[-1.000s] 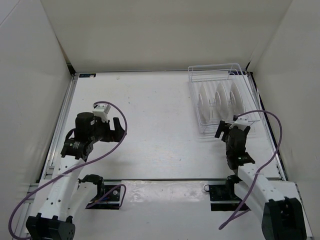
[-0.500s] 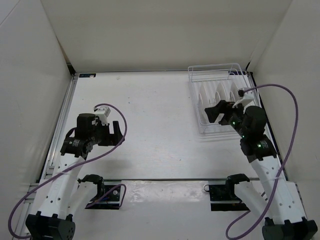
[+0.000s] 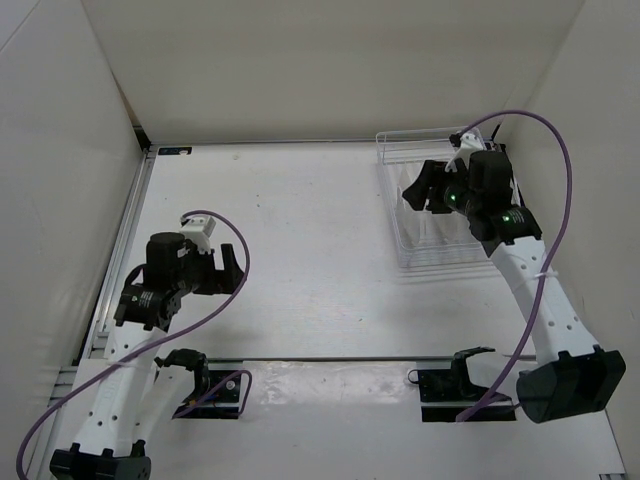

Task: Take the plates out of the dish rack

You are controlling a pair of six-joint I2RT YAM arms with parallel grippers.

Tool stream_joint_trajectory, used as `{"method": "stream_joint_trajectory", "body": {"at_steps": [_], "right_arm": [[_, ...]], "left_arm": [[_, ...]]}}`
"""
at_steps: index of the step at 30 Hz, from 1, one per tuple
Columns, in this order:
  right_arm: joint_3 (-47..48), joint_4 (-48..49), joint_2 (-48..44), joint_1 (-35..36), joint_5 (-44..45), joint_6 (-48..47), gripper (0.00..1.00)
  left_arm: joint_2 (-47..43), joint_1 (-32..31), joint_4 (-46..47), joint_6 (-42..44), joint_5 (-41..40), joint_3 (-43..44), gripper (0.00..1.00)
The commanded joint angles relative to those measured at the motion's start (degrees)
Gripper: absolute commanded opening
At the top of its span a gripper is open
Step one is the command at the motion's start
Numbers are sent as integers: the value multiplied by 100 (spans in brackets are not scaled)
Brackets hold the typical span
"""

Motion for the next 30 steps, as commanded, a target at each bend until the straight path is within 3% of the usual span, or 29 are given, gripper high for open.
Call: {"method": "stream_joint_trajectory", "body": {"at_steps": [1,5,18,24,30], "right_arm": [[577,-198,309,4,458,-340,64],[1053,-453,907,4,581,-472,52],[1546,-207,2138,4,907,-639,50],[2020,-330,2736,3,828,-630,39],[2196,-356,3000,-14,810,-595,21]], "left_arm": [[44,23,-13,-39,-18,-2,100],[132,32,-31,-30,-27,7,100],[70,23,4,-136,-326,-72,100],[123,32,-22,-118,-317,-37,100],[132,23,-5,-118,-352,-37,100]]}}
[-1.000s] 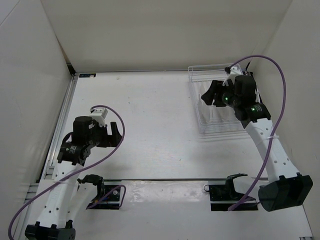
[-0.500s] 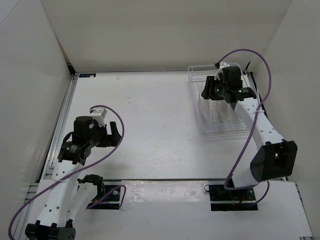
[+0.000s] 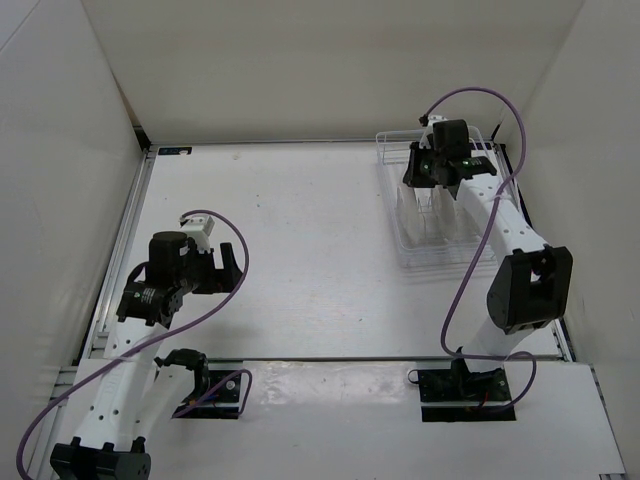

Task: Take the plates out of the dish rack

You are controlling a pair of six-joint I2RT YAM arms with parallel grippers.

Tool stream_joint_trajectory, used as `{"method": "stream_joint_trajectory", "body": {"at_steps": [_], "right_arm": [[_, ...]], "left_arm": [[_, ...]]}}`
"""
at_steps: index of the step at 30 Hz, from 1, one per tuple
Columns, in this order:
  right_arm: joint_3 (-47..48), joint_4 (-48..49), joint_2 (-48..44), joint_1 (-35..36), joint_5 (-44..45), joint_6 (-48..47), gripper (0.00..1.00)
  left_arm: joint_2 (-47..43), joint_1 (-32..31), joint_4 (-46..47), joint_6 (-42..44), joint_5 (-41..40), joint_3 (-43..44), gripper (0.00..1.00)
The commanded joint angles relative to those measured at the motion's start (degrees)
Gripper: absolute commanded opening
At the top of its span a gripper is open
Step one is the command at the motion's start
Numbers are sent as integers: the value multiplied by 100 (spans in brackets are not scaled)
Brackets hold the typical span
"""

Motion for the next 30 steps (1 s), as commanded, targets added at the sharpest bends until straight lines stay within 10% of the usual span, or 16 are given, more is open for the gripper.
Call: {"method": "stream_joint_trajectory", "body": {"at_steps": [1,30], "right_arm": [[360,-42,78,-5,32,-14,17],[1688,-859,-255,4,217,-190,0]], "left_arm": [[-1,32,-20,-22,-63,-4,100],[25,23,-11,-22,-46,-4,100]]}}
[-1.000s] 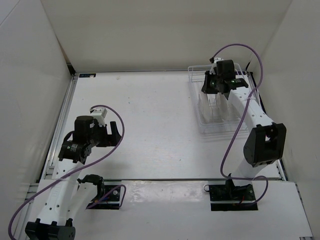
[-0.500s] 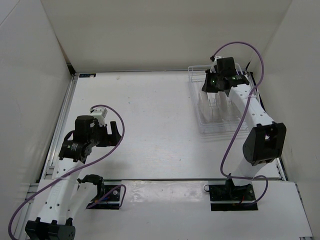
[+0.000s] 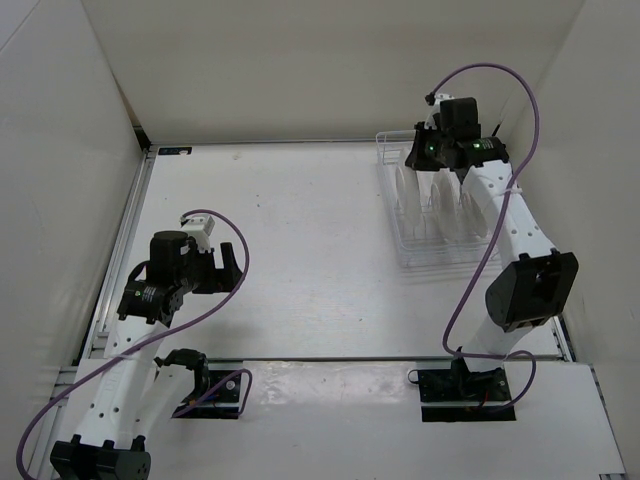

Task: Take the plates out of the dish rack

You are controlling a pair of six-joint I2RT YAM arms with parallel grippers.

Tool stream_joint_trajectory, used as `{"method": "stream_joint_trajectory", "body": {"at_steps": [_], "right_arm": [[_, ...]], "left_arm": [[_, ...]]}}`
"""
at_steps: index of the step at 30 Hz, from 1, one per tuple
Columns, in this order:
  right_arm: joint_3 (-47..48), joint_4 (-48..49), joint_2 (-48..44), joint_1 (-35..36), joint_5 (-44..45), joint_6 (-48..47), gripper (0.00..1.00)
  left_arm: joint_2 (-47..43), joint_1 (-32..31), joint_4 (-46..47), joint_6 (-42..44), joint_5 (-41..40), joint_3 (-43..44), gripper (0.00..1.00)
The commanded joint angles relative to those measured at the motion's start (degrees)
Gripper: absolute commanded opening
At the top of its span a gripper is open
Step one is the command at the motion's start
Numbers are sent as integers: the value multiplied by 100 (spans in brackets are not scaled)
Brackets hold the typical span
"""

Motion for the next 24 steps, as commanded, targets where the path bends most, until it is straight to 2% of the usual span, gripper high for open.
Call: {"method": "stream_joint_trajectory", "body": {"at_steps": [1,6,13,14,21,24], "right_arm": [[438,118,-424,-7,55,-244,0],[569,135,-784,80,-297,-235,0],[816,56,-1154,862,-421,-428,0],[816,48,-1163,1176,-403,-498,0],[719,-5,-734,2312,352,-947,0],[491,47,-539,2882,1090,-1165,0]], "left_arm": [[-51,32,6,-13,-43,-13,100],[-34,23,-20,-48,-26,-13,100],[-34,23,7,-57,-26,-22,100],[-25,32,6,-48,-26,-30,100],[1,23,15,-57,-35,-39,100],[36,23,15,-57,-35,-39,100]]}}
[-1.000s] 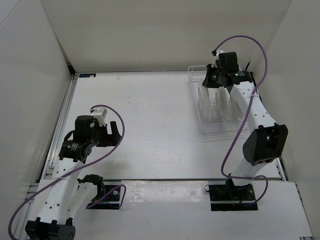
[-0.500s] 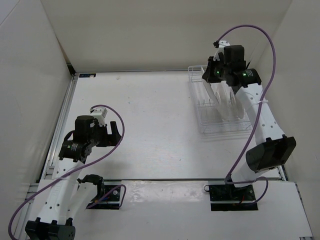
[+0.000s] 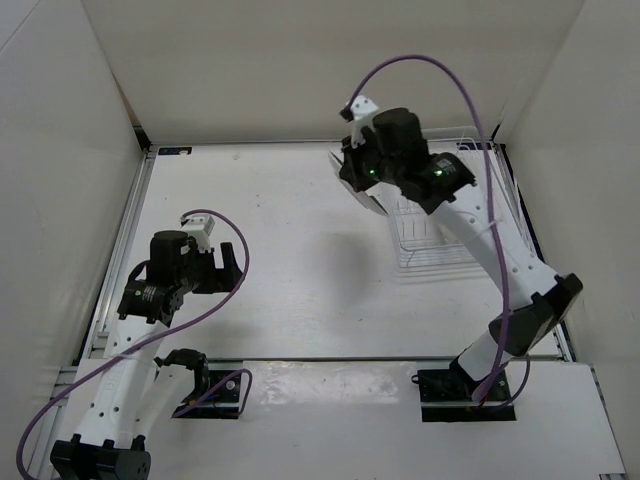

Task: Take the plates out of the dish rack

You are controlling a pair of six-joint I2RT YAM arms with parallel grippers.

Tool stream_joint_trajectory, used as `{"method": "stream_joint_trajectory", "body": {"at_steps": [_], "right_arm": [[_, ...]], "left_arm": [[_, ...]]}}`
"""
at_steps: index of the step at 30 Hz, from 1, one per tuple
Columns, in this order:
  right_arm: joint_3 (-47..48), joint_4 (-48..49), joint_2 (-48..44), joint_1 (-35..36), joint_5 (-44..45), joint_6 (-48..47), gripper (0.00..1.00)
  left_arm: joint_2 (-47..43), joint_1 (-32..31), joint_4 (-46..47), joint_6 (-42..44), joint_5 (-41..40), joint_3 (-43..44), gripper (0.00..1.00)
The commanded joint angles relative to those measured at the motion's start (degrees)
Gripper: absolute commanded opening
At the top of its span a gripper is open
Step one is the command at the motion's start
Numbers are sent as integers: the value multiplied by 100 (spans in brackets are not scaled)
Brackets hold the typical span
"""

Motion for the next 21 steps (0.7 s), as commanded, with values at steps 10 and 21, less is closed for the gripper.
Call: {"method": "stream_joint_trajectory", "body": {"at_steps": [10,21], "right_arm": [[-1580,1410,566,1415,2785,-521,0],[-1880,2360,1604,2173,4474,-311,0]], "left_arm": [[120,23,57,-66,79,-46,100],[77,23,13,-75,97,-28,100]]}}
